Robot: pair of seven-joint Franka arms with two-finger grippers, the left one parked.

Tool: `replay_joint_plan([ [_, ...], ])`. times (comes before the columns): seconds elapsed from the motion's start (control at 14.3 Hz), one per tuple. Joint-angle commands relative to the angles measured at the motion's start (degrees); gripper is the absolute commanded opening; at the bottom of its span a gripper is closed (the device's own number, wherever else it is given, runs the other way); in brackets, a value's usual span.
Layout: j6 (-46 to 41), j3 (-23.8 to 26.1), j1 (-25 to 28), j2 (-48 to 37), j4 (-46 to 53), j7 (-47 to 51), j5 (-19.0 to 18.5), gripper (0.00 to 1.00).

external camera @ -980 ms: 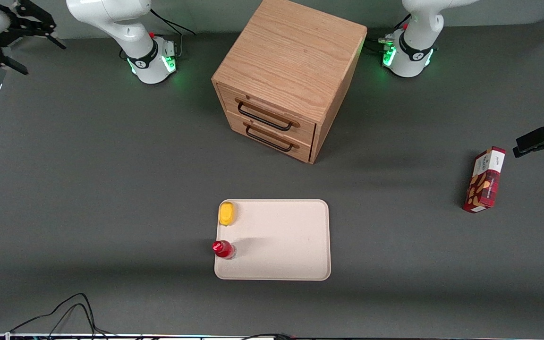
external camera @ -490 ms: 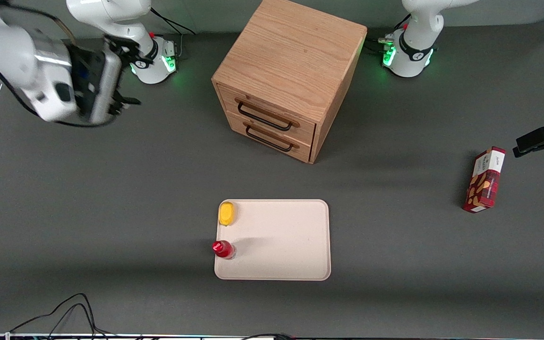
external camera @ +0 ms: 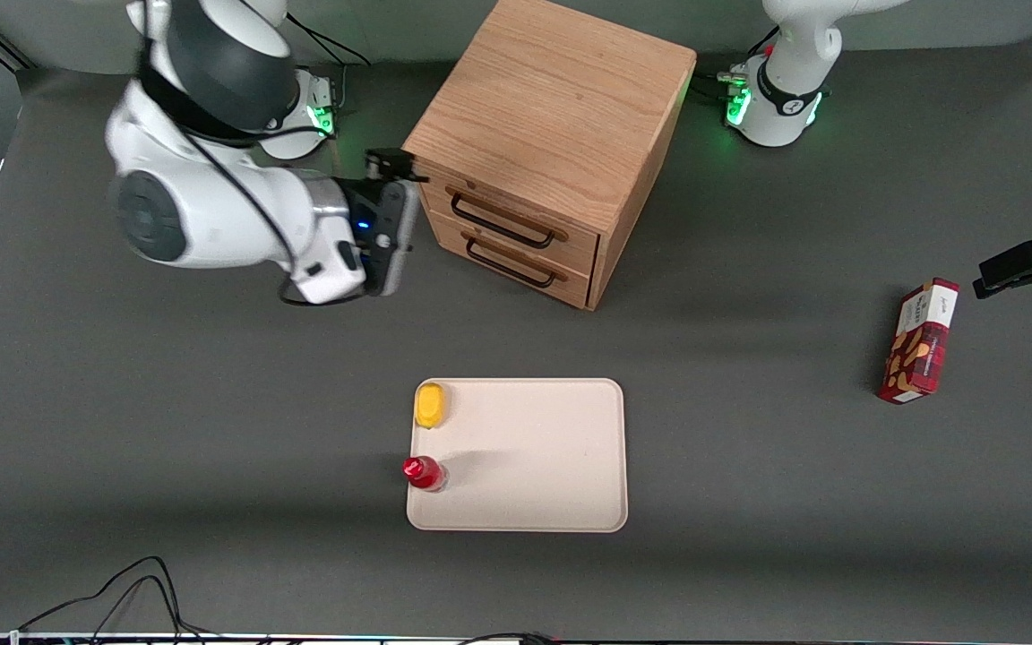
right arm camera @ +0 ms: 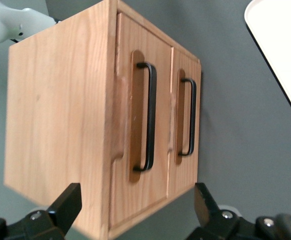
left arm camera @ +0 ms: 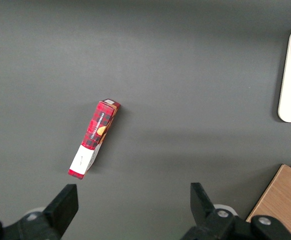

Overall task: Open upper drawer
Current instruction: 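Move the right gripper toward the upper drawer's black handle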

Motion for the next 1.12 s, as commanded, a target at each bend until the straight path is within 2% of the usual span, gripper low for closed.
replay_joint_plan([
  [0.0,6.58,1.4,0.34,0.16,-4.7,1.11,-0.66,1.0],
  [0.28,14.77,3.33,1.57,0.16,-10.33,3.93,-1.1,1.0],
  [1.05,24.26,5.88,2.36,1.56,-15.79,6.56,-4.44,1.0],
])
